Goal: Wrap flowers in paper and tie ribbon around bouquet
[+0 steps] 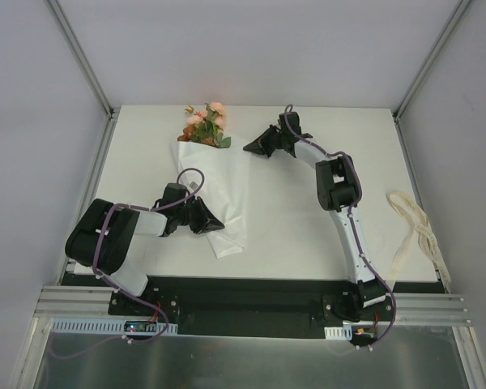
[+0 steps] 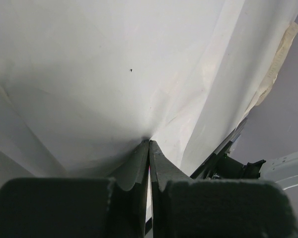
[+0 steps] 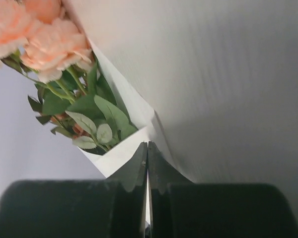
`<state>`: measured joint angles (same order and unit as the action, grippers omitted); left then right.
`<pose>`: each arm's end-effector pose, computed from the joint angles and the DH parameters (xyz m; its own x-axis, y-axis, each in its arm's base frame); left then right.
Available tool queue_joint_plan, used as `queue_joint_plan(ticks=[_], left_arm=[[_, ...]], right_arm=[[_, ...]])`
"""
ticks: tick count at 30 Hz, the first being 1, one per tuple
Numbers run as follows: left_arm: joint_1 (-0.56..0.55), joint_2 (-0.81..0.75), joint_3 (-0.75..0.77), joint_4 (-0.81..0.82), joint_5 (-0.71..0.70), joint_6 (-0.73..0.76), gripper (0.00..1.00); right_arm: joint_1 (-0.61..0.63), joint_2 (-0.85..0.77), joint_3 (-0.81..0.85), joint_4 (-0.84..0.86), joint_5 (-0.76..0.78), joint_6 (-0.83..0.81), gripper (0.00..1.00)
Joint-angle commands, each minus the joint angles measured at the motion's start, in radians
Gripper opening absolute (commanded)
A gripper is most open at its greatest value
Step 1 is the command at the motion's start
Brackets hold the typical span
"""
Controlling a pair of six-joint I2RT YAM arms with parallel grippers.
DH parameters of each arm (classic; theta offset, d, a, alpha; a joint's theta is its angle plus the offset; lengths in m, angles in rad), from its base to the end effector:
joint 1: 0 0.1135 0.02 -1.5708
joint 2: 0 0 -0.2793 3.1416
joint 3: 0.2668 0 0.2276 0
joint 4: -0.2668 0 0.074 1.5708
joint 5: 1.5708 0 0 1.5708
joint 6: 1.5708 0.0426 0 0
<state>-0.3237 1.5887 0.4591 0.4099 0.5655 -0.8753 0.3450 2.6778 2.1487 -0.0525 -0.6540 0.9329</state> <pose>0.2352 -0.1030 0.1474 -0.8999 -0.3818 -0.2107 -0.0629 0.5918 -0.8037 0.5368 0.2204 0.1202 -0.9078 0.3513 -0.2291 -0.0294 0.4917 0.8703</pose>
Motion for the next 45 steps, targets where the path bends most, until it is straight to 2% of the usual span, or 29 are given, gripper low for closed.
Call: queue_joint_plan(ticks=[1,4,7,9,12,13,14,15,16,17,18,20,22,23,25,26,27,29,30,33,38,41,44,45], left_arm=[[-0.006,0.008,-0.043,-0.149,-0.067,0.042,0.00],[-0.006,0.011,-0.042,-0.149,-0.064,0.042,0.00],[-0.005,0.022,-0.034,-0.146,-0.070,0.042,0.00],[-0.006,0.030,-0.031,-0.145,-0.078,0.045,0.00],[-0.006,0.034,-0.033,-0.135,-0.078,0.045,0.00],[-0.006,0.036,-0.034,-0.134,-0.081,0.045,0.00],[-0.006,0.039,-0.039,-0.129,-0.084,0.044,0.00],[-0.006,0.040,-0.042,-0.117,-0.085,0.044,0.00],[-0.006,0.042,-0.043,-0.111,-0.085,0.039,0.00],[-0.006,0.050,-0.048,-0.102,-0.079,0.033,0.00],[-0.006,0.053,-0.051,-0.083,-0.075,0.029,0.00],[-0.006,0.062,-0.057,-0.066,-0.069,0.021,0.00],[-0.006,0.066,-0.062,-0.054,-0.064,0.019,0.00],[-0.006,0.067,-0.063,-0.052,-0.065,0.021,0.00],[-0.006,0.063,-0.063,-0.049,-0.056,0.025,0.00],[-0.006,0.060,-0.062,-0.049,-0.049,0.033,0.00],[-0.006,0.059,-0.059,-0.048,-0.046,0.038,0.00],[-0.006,0.042,-0.053,-0.048,-0.032,0.051,0.00],[-0.005,0.036,-0.051,-0.048,-0.029,0.055,0.00],[-0.006,-0.005,-0.042,-0.060,-0.015,0.070,0.02],[-0.006,-0.099,0.009,-0.086,0.059,0.081,0.21],[-0.014,-0.156,0.038,-0.102,0.088,0.068,0.29],[-0.029,-0.176,0.056,-0.114,0.114,0.049,0.30],[-0.041,-0.174,0.055,-0.114,0.114,0.044,0.27]], right_arm=[[-0.029,0.062,0.071,-0.092,0.082,0.185,0.01],[-0.037,0.132,0.184,-0.096,0.106,0.187,0.01],[-0.057,0.175,0.311,-0.063,0.088,0.100,0.01],[-0.072,0.128,0.275,0.021,0.021,0.011,0.01],[-0.103,-0.040,0.144,-0.018,-0.084,-0.191,0.06],[-0.116,-0.099,0.016,-0.017,-0.105,-0.239,0.12],[-0.121,-0.239,-0.074,-0.009,-0.140,-0.335,0.18],[-0.123,-0.304,-0.157,-0.017,-0.144,-0.394,0.32],[-0.117,-0.379,-0.237,-0.023,-0.142,-0.440,0.38],[-0.112,-0.486,-0.406,-0.020,-0.150,-0.472,0.43],[-0.098,-0.537,-0.474,-0.021,-0.160,-0.529,0.49],[-0.077,-0.610,-0.673,-0.021,-0.189,-0.575,0.53],[-0.026,-0.700,-0.789,0.006,-0.206,-0.627,0.54],[-0.005,-0.731,-0.878,0.022,-0.205,-0.641,0.54],[0.063,-0.794,-0.940,0.045,-0.216,-0.652,0.49],[0.089,-0.809,-0.967,0.048,-0.223,-0.660,0.44],[0.133,-0.828,-1.010,0.048,-0.216,-0.674,0.35],[0.167,-0.871,-1.061,0.080,-0.174,-0.684,0.27],[0.192,-0.871,-1.102,0.120,-0.180,-0.674,0.18],[0.219,-0.852,-1.142,0.192,-0.214,-0.635,0.10],[0.252,-0.791,-1.150,0.210,-0.223,-0.628,0.05],[0.272,-0.760,-1.138,0.220,-0.229,-0.622,0.04],[0.285,-0.747,-1.139,0.236,-0.225,-0.603,0.04],[0.293,-0.750,-1.139,0.237,-0.225,-0.603,0.04]])
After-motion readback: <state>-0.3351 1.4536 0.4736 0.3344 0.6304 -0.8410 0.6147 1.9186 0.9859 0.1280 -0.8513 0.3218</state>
